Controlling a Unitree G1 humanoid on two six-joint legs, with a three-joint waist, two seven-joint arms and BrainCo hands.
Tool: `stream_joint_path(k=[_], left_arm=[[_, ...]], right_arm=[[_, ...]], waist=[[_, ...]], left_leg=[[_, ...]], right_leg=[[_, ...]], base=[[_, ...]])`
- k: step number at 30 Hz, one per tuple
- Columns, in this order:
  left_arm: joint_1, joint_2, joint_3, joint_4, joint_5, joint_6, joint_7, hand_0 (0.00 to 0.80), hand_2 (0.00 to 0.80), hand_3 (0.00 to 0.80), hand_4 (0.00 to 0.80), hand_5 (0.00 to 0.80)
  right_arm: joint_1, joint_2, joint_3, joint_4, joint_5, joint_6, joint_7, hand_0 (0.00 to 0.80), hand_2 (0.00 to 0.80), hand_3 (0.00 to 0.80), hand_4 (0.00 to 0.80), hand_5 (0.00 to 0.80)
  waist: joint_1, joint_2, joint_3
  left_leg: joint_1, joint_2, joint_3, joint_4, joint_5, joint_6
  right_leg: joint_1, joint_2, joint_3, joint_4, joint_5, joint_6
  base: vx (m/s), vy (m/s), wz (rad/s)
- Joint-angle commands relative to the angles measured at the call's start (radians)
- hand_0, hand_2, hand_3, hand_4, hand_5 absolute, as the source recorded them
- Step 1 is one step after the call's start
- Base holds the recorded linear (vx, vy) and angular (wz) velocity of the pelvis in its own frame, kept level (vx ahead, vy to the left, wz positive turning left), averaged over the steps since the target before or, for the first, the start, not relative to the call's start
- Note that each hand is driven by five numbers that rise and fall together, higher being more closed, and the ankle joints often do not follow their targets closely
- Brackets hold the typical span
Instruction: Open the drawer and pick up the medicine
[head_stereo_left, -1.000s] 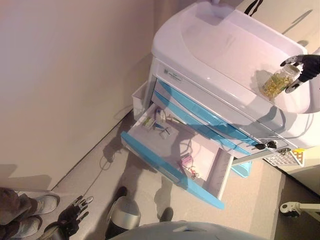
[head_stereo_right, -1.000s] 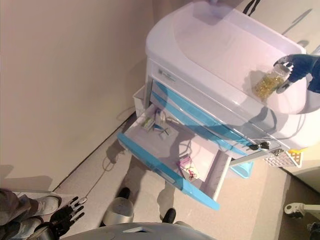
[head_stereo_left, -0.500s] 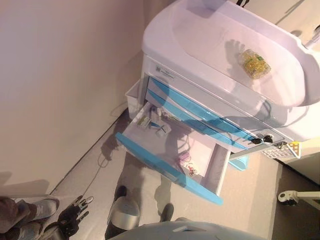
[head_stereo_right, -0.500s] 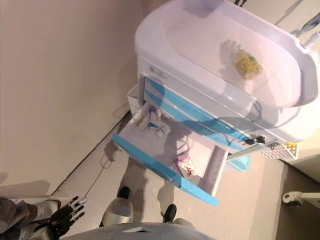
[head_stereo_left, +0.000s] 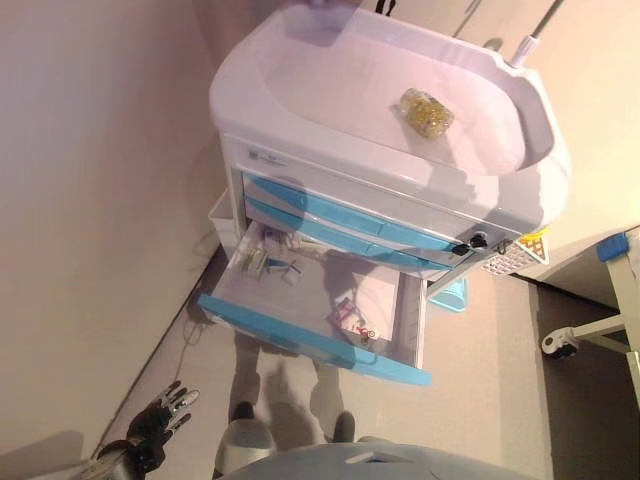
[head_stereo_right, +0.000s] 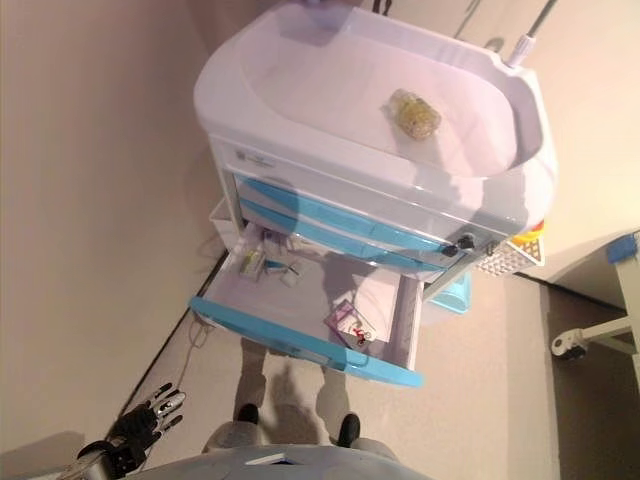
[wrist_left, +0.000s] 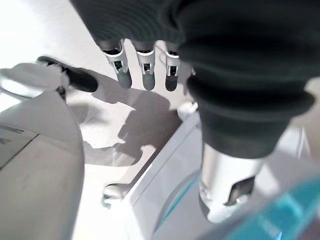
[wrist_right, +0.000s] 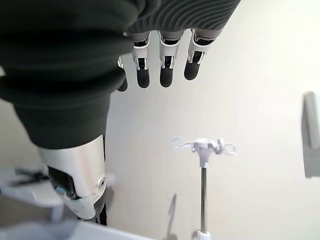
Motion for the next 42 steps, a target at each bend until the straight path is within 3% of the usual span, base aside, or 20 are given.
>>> stream_joint_path(k=[1,2,4,6,7,9,11,15,18,20,22,23,24,27,29,31,34,42], left_arm=[[0.011,0.009,-0.068,-0.093,0.136,-0.051,-0.033,0.000,0.000,0.000,0.000,0.000],[0.008,-0.010,-0.072,-0.096,0.183,-0.028,-0.023,0.000,0.000,0.000,0.000,0.000],[0.003,-0.014,-0.078,-0.067,0.295,-0.019,0.010,0.000,0.000,0.000,0.000,0.000],[-0.027,0.021,-0.088,-0.015,0.389,0.006,0.024,0.000,0.000,0.000,0.000,0.000],[-0.052,0.041,-0.109,0.005,0.421,0.003,0.029,0.000,0.000,0.000,0.000,0.000],[-0.100,0.055,-0.152,0.031,0.487,0.011,0.041,0.000,0.000,0.000,0.000,0.000],[-0.139,0.060,-0.193,0.061,0.552,0.009,0.047,0.000,0.000,0.000,0.000,0.000],[-0.186,0.048,-0.252,0.093,0.668,-0.016,0.071,0.000,0.000,0.000,0.000,0.000],[-0.219,0.044,-0.276,0.086,0.728,-0.017,0.096,0.000,0.000,0.000,0.000,0.000],[-0.237,0.043,-0.281,0.089,0.758,-0.022,0.112,0.000,0.000,0.000,0.000,0.000],[-0.263,0.046,-0.292,0.095,0.790,-0.032,0.136,0.000,0.000,0.000,0.000,0.000],[-0.275,0.049,-0.298,0.096,0.801,-0.035,0.144,0.000,0.000,0.000,0.000,0.000],[-0.282,0.055,-0.299,0.094,0.815,-0.043,0.151,0.000,0.000,0.000,0.000,0.000],[-0.333,0.095,-0.322,0.107,0.835,-0.073,0.168,0.000,0.000,0.000,0.000,0.000],[-0.388,0.117,-0.351,0.118,0.833,-0.089,0.181,0.000,0.000,0.000,0.000,0.000],[-0.436,0.137,-0.381,0.122,0.825,-0.088,0.200,0.000,0.000,0.000,0.000,0.000],[-0.501,0.179,-0.407,0.108,0.784,-0.084,0.206,0.000,0.000,0.000,0.000,0.000],[-0.666,0.246,-0.394,0.146,0.620,-0.062,0.218,0.000,0.000,0.000,0.000,0.000]], right_arm=[[0.114,-0.083,-0.171,-0.051,0.117,0.002,-0.073,0.000,0.000,0.000,0.000,0.000],[0.247,-0.073,-0.297,-0.077,0.144,0.000,-0.065,0.000,0.000,0.000,0.000,0.000],[0.640,-0.014,-0.666,-0.142,0.165,-0.001,-0.046,0.000,0.000,0.000,0.000,0.000],[1.125,0.083,-1.115,-0.239,0.169,-0.005,-0.023,0.000,0.000,0.000,0.000,0.000],[1.311,0.130,-1.280,-0.294,0.177,-0.011,-0.001,0.000,0.000,0.000,0.000,0.000],[1.546,0.204,-1.481,-0.387,0.210,-0.004,0.051,0.000,0.000,0.000,0.000,0.000],[1.649,0.283,-1.556,-0.459,0.295,0.000,0.101,0.000,0.000,0.000,0.000,0.000],[1.721,0.426,-1.543,-0.525,0.383,-0.003,0.168,0.000,0.000,0.000,0.000,0.000],[1.731,0.505,-1.495,-0.559,0.459,0.031,0.244,0.000,0.000,0.000,0.000,0.000],[1.759,0.541,-1.461,-0.577,0.483,0.044,0.407,0.000,0.000,0.000,0.000,0.000],[1.841,0.540,-1.417,-0.626,0.438,-0.023,0.616,0.000,0.000,0.000,0.000,0.000],[1.866,0.536,-1.406,-0.644,0.453,0.003,0.700,0.000,0.000,0.000,0.000,0.000],[1.898,0.532,-1.394,-0.659,0.465,-0.015,0.756,0.000,0.000,0.000,0.000,0.000],[1.937,0.537,-1.289,-0.651,0.547,0.054,0.894,0.000,0.000,0.000,0.000,0.000],[1.886,0.579,-1.146,-0.560,0.588,0.125,0.994,0.000,0.000,0.000,0.000,0.000],[1.845,0.629,-1.012,-0.467,0.534,0.146,1.039,0.000,0.000,0.000,0.000,0.000],[1.819,0.711,-0.863,-0.325,0.543,0.153,1.015,0.000,0.000,0.000,0.000,0.000],[1.785,0.874,-0.720,0.027,0.578,0.084,0.939,0.000,0.000,0.000,0.000,0.000]], waist=[[-0.034,0.072,-0.029],[-0.059,0.089,-0.034],[-0.122,0.088,-0.043],[-0.155,0.053,-0.046],[-0.158,0.043,-0.044],[-0.165,0.042,-0.037],[-0.182,0.049,-0.031],[-0.225,0.059,-0.022],[-0.252,0.060,-0.013],[-0.269,0.059,-0.008],[-0.290,0.056,0.001],[-0.296,0.056,0.005],[-0.300,0.054,0.009],[-0.308,0.050,0.030],[-0.304,0.048,0.050],[-0.300,0.047,0.074],[-0.303,0.051,0.120],[-0.347,0.072,0.228]], left_leg=[[-0.029,0.006,0.005,0.030,-0.037,0.055],[-0.028,0.008,0.013,0.030,-0.040,0.055],[-0.028,0.008,0.026,0.030,-0.033,0.057],[-0.023,0.011,0.040,0.032,-0.036,0.057],[-0.015,0.013,0.046,0.031,-0.044,0.056],[-0.006,0.017,0.067,0.031,-0.048,0.056],[0.000,0.021,0.088,0.033,-0.051,0.054],[0.010,0.026,0.124,0.036,-0.059,0.053],[0.009,0.031,0.145,0.043,-0.063,0.051],[0.005,0.035,0.158,0.050,-0.065,0.050],[-0.002,0.039,0.172,0.061,-0.066,0.050],[-0.005,0.040,0.177,0.065,-0.065,0.051],[-0.009,0.041,0.179,0.072,-0.067,0.049],[-0.025,0.043,0.188,0.096,-0.067,0.047],[-0.045,0.043,0.192,0.119,-0.068,0.045],[-0.064,0.043,0.197,0.142,-0.069,0.044],[-0.090,0.044,0.204,0.186,-0.079,0.045],[-0.182,0.035,0.243,0.336,-0.127,0.055]], right_leg=[[-0.046,-0.032,-0.006,0.126,-0.008,0.065],[-0.050,-0.032,0.001,0.129,-0.012,0.065],[-0.063,-0.031,0.018,0.137,-0.006,0.064],[-0.068,-0.028,0.036,0.140,-0.009,0.063],[-0.065,-0.025,0.045,0.141,-0.018,0.064],[-0.072,-0.022,0.063,0.146,-0.021,0.064],[-0.081,-0.018,0.082,0.154,-0.024,0.064],[-0.093,-0.010,0.112,0.158,-0.026,0.063],[-0.106,-0.007,0.126,0.164,-0.026,0.064],[-0.116,-0.004,0.134,0.171,-0.028,0.064],[-0.131,-0.002,0.143,0.180,-0.026,0.065],[-0.136,-0.001,0.146,0.184,-0.026,0.065],[-0.142,-0.001,0.150,0.188,-0.026,0.065],[-0.163,0.001,0.161,0.204,-0.019,0.064],[-0.179,-0.002,0.164,0.212,-0.014,0.065],[-0.192,-0.004,0.166,0.218,-0.009,0.066],[-0.208,-0.009,0.171,0.231,-0.007,0.066],[-0.280,-0.021,0.214,0.273,0.003,0.053]], base=[[-0.042,0.017,-0.23],[-0.065,0.018,-0.22],[-0.049,0.013,-0.22],[0.000,0.007,-0.12],[0.010,0.001,-0.05],[-0.008,0.001,-0.29],[-0.023,-0.001,-0.54],[-0.021,-0.025,-0.38],[-0.035,-0.041,-0.22],[-0.040,-0.038,-0.21],[-0.045,-0.036,-0.02],[-0.044,-0.035,0.00],[-0.049,-0.036,-0.01],[-0.051,-0.036,-0.12],[-0.072,-0.033,-0.16],[-0.088,-0.020,-0.17],[-0.110,0.020,-0.07],[-0.095,0.115,-0.15]])
